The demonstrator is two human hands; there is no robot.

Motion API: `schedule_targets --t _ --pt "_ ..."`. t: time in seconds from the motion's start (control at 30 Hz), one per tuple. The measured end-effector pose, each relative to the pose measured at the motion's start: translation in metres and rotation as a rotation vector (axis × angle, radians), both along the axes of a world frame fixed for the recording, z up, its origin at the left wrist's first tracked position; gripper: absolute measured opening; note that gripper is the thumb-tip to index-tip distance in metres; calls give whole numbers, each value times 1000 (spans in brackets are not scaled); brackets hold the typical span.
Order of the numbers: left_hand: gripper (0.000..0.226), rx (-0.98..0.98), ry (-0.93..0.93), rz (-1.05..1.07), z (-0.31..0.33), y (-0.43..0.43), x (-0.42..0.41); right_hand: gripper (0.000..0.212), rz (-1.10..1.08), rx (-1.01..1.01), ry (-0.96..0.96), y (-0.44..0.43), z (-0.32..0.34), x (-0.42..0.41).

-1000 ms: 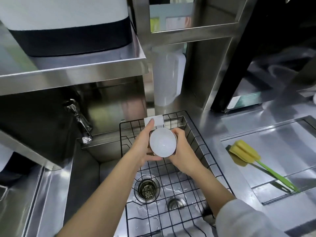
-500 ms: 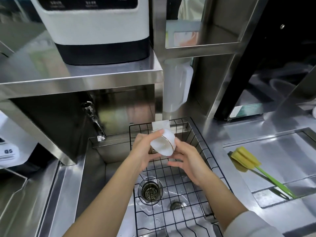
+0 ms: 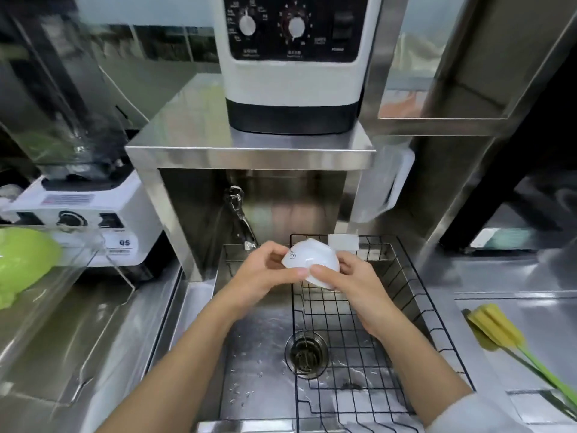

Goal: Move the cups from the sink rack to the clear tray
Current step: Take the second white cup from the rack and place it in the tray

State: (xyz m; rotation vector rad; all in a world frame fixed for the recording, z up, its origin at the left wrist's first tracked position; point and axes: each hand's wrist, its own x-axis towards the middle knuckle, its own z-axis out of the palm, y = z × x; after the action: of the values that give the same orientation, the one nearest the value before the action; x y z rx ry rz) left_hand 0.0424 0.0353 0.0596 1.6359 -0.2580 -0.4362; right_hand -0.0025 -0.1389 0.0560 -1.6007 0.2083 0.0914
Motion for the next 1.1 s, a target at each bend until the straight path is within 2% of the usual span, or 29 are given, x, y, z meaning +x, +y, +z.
schedule_targets --t 0.13,0.33,0.5,0.6,0.73,0.87,1.0,1.1 --pt "54 65 -128 68 19 49 -13 62 99 -108 -105 41 20 2" --pt "49 145 -240 176 43 134 -33 67 254 -145 -246 119 48 -1" --pt "55 207 -311 220 66 202 -46 55 276 -197 -350 188 66 -1" --pt "47 261 -361 219 78 243 -52 67 282 -285 -400 226 75 -1" --pt "59 384 -471 265 87 297 -54 65 337 -302 -423 279 83 -5" --pt "59 368 -471 233 83 340 -58 65 370 -331 -445 323 80 -10" --pt "86 460 -449 191 73 373 -61 73 453 -346 -447 350 74 -10" --pt "90 504 -446 173 71 387 -66 76 497 -373 -414 362 69 -8"
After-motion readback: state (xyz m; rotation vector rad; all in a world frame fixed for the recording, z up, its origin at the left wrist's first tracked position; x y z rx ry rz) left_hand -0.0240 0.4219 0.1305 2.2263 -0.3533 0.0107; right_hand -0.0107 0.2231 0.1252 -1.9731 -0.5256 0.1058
